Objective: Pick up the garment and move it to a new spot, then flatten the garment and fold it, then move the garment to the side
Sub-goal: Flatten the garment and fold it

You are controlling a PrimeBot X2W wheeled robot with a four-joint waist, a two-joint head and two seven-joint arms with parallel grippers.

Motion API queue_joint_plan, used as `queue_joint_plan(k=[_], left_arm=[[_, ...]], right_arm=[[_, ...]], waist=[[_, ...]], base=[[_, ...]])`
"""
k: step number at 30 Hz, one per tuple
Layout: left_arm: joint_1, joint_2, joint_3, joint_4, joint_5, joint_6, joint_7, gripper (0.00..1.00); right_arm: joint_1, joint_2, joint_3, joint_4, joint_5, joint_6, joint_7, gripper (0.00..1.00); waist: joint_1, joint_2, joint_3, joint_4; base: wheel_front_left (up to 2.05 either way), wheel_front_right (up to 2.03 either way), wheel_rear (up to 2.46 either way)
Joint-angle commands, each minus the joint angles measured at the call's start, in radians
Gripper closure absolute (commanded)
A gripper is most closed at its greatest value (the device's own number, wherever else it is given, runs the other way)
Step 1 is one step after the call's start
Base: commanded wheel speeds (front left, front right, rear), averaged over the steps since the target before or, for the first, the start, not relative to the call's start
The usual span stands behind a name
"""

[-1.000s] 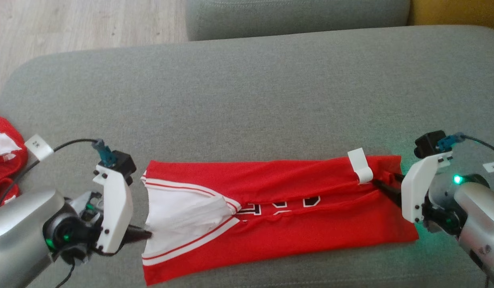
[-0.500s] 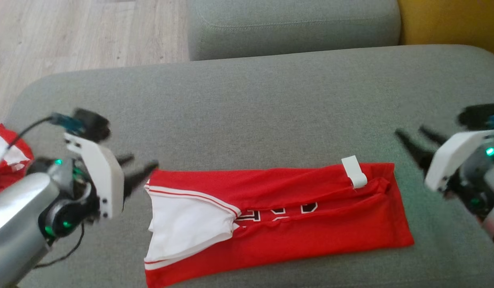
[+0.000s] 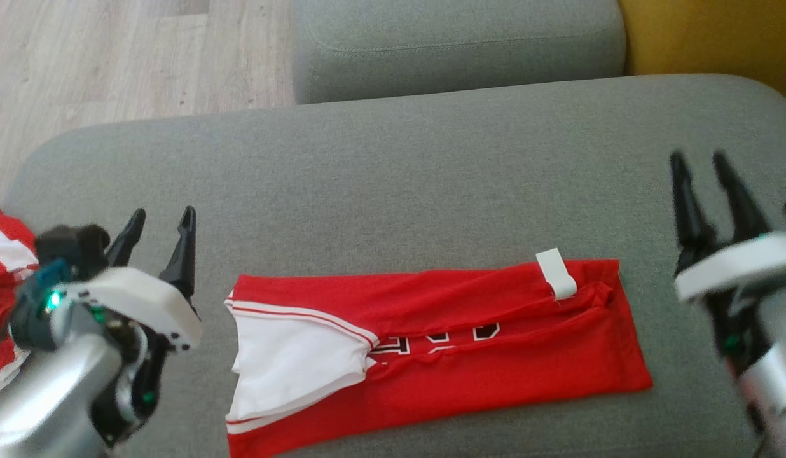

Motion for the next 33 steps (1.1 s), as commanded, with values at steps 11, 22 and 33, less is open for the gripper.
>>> queue_joint_plan(k=[11, 22, 33], left_arm=[[0.296, -0.233, 0.456, -0.094, 0.332, -0.018, -0.017, 0.0], [0.35, -0.4, 0.596, -0.026, 0.483, -0.182, -0.017, 0.0], [0.329, -0.47, 0.637, 0.073, 0.537, -0.271, -0.017, 0.0]], right_arm=[[0.254, 0.16, -0.192, -0.131, -0.215, -0.001, 0.007, 0.0], [0.191, 0.201, -0.235, -0.038, -0.294, -0.001, 0.271, 0.0], [0.073, 0.246, -0.342, 0.267, -0.36, -0.001, 0.543, 0.0]], waist=[[0.0, 0.0, 0.024, -0.003], [0.0, 0.0, 0.044, 0.01], [0.0, 0.0, 0.05, 0.065]], base=[[0.0, 0.0, 0.0], [0.0, 0.0, 0.0], [0.0, 0.0, 0.0]])
